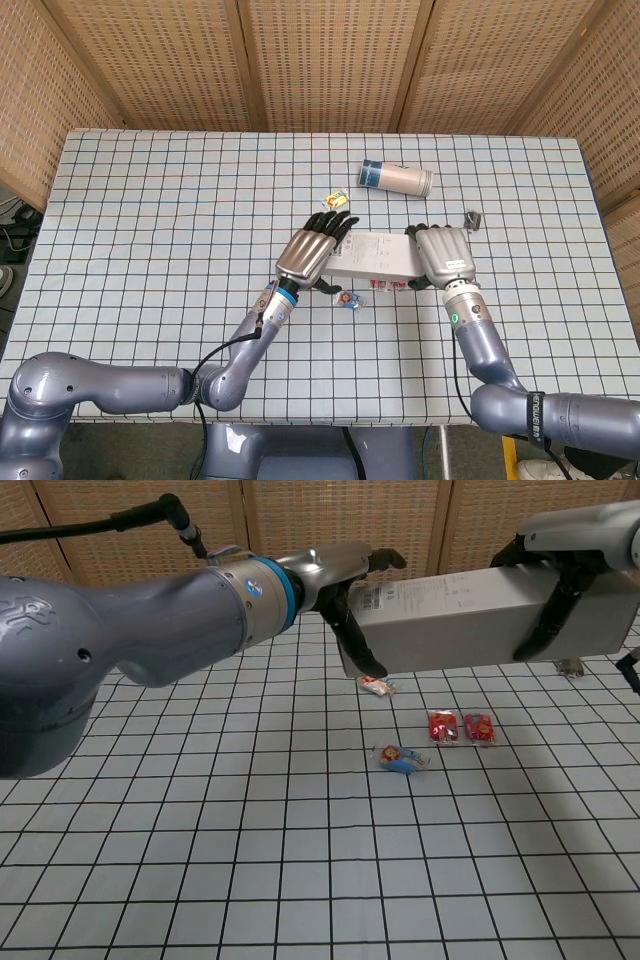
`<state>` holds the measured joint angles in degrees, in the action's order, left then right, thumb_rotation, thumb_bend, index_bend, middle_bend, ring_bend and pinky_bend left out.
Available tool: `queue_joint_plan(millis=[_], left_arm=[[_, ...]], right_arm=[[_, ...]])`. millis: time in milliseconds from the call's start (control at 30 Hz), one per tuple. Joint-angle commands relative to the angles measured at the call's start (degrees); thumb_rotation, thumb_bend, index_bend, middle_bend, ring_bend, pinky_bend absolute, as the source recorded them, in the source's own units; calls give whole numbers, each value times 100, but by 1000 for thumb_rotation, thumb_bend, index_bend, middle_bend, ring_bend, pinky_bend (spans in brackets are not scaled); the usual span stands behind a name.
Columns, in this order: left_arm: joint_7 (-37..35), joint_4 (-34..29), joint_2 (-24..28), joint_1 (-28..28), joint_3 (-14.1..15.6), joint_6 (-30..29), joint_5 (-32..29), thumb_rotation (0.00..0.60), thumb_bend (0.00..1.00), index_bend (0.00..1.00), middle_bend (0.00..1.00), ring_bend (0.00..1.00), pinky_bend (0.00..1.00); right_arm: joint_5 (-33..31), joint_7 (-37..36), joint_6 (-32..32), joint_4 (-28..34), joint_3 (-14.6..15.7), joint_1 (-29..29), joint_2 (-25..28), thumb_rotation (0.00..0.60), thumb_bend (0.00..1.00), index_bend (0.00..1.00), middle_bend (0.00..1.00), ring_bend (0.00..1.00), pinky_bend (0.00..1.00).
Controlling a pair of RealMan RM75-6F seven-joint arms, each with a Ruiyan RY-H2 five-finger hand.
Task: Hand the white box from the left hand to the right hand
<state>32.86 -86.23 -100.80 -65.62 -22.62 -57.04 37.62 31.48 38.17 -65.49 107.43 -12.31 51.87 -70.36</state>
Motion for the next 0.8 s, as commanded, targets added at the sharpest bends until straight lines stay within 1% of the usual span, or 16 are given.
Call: queue_joint_plan(millis=[33, 233, 333, 400, 467, 533, 633, 700, 800], left_arm=[[8, -368, 249, 92, -70, -161, -94, 600, 0, 0, 0, 0, 0], [-79, -1031, 867, 428, -61, -529, 82, 600, 0, 0, 0, 0, 0], [-133, -1461, 1370, 779, 91, -845, 404, 600, 0, 0, 0, 0, 0], [-160, -1755, 1770, 1098, 271, -1135, 697, 600, 0, 0, 0, 0, 0], [-198, -2036, 2185, 1482, 524, -1470, 1027, 600, 0, 0, 0, 0, 0], [-234, -2218, 2492, 1800, 750, -1719, 1223, 600, 0, 0, 0, 0, 0], [-440, -2504, 3050, 2511, 1298, -2266, 1755, 600, 0, 0, 0, 0, 0], [-715, -2525, 3313, 3002, 1673, -2592, 2095, 600, 0, 0, 0, 0, 0], [-1242, -2352, 3571, 3655, 2160, -2921, 2494, 600, 0, 0, 0, 0, 0]], right_arm=[[26, -20, -32, -28, 17, -27, 3, 600, 324, 653, 626, 613, 664], [97, 0, -91, -76, 63, -63, 12, 600, 323, 655, 626, 614, 664], [166, 12, -120, -81, 107, -94, 13, 600, 323, 657, 626, 614, 664], [228, -4, -129, -79, 141, -125, 2, 600, 323, 657, 626, 614, 664], [289, -36, -128, -75, 170, -157, -17, 600, 323, 658, 626, 614, 664], [344, -65, -122, -74, 186, -176, -37, 600, 323, 659, 627, 614, 664], [482, -146, -117, -63, 205, -215, -91, 600, 324, 659, 627, 615, 664], [564, -185, -113, -46, 214, -234, -130, 600, 324, 659, 627, 615, 664], [664, -230, -113, -28, 222, -255, -196, 600, 324, 659, 627, 615, 664]])
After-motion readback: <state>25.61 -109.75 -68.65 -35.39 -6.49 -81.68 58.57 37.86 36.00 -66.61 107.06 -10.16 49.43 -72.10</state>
